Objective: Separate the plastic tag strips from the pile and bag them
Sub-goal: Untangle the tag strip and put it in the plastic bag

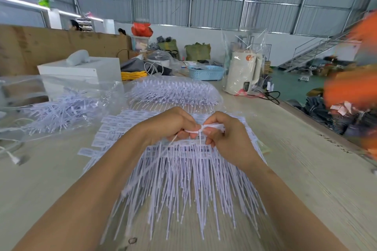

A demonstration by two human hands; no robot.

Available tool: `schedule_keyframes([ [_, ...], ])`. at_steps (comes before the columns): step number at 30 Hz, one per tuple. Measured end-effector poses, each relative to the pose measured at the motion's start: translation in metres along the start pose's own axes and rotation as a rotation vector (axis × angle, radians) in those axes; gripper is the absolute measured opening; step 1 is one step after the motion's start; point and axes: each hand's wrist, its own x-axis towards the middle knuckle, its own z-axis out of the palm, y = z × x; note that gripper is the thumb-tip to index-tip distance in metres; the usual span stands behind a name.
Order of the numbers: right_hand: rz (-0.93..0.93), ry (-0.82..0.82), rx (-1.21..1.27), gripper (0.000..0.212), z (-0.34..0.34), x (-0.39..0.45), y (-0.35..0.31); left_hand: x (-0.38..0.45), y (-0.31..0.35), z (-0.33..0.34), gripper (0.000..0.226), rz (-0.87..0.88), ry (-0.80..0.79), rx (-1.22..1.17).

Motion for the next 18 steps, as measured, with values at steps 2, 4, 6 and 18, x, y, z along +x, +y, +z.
schedule_keyframes([
  [2,-0.09,0.04,-0.095,0.018,0.002,-0.002,0.001,0.001,-0.001,0.0,0.038,-0.02,0.001,-0.085],
  [4,-0.103,0.063,-0.04,0.018,0.002,-0.001,0.001,0.001,-0.001,-0.001,0.038,-0.009,0.002,-0.133],
  [6,-0.076,0.059,0.038,0.02,-0.001,0.0,0.001,0.001,0.0,-0.001,0.037,0.01,0.004,-0.139],
  [18,0.199,0.157,0.298,0.007,-0.036,0.006,0.018,-0.004,0.005,0.005,0.029,0.028,-0.012,0.015],
])
